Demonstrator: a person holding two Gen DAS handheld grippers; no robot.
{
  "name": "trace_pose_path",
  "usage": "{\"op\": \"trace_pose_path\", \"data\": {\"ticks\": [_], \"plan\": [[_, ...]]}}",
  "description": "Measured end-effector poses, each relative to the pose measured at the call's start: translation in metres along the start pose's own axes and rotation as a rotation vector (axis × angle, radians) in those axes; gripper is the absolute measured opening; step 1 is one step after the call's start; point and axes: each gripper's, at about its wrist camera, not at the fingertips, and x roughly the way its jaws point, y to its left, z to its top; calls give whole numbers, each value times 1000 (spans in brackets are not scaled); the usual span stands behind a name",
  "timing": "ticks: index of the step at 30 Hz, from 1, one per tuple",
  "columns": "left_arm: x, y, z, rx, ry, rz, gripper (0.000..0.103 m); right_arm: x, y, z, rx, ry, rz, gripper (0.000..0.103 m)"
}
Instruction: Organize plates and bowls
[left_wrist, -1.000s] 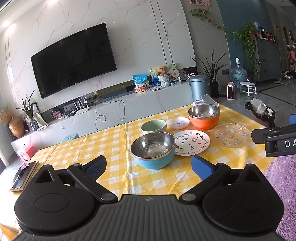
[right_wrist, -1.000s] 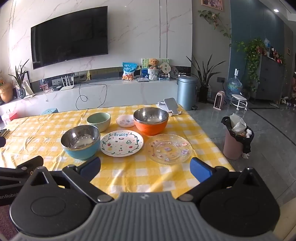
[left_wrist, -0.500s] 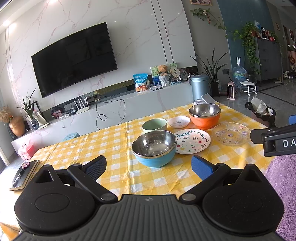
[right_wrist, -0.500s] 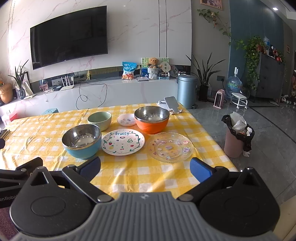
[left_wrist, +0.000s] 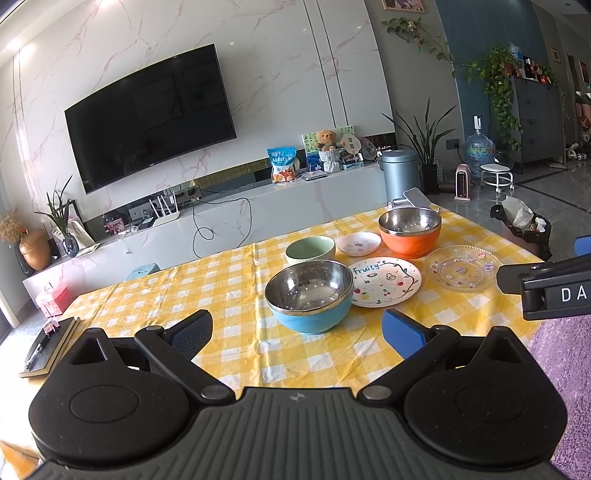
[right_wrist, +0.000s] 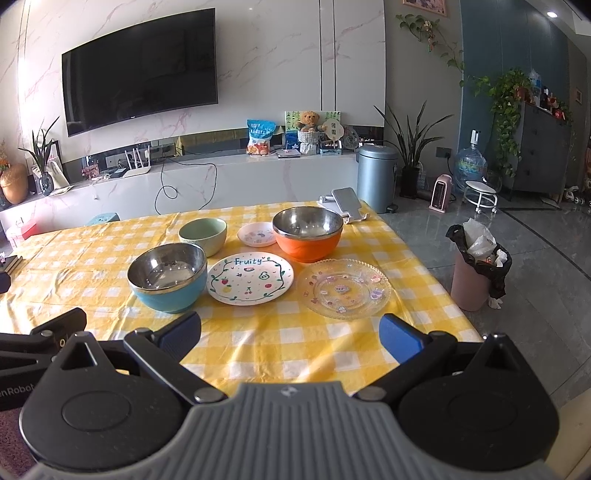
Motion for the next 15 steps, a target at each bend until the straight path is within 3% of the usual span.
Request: {"op": "trace_pose_path", "data": {"ticks": [15], "plan": [[-1, 1, 0, 0, -1, 0, 103, 1, 1, -1, -1, 0, 1, 101]]}}
